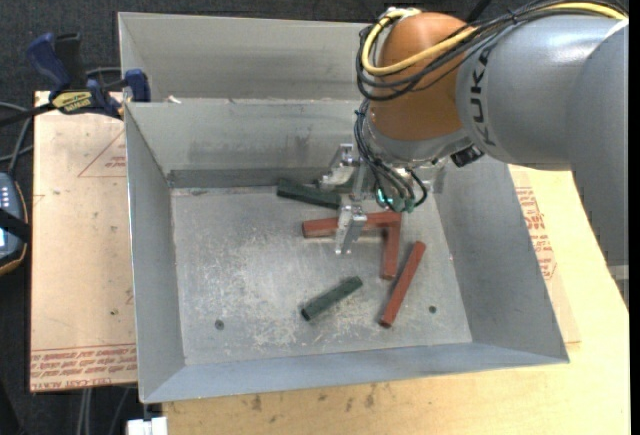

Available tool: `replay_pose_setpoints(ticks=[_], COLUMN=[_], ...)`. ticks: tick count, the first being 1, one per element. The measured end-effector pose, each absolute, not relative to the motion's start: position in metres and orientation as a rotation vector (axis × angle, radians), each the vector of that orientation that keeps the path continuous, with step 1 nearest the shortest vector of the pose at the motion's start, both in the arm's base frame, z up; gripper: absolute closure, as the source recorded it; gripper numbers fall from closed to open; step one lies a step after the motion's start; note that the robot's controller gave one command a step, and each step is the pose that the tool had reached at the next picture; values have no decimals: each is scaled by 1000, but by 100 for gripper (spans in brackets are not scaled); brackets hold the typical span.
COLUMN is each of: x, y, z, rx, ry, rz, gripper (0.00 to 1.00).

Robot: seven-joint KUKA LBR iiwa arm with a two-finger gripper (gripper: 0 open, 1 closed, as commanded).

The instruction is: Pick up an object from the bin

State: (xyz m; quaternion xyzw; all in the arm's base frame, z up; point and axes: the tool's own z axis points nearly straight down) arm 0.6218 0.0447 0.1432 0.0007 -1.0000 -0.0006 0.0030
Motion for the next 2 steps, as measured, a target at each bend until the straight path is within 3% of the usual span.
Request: replay_pose_setpoints(ticks=[1, 2], x=[624, 629], y=[45, 3], z=[147, 81], rx=[1, -20], ry=[-3142, -3166], rz=[-2, -12], gripper=[0, 0])
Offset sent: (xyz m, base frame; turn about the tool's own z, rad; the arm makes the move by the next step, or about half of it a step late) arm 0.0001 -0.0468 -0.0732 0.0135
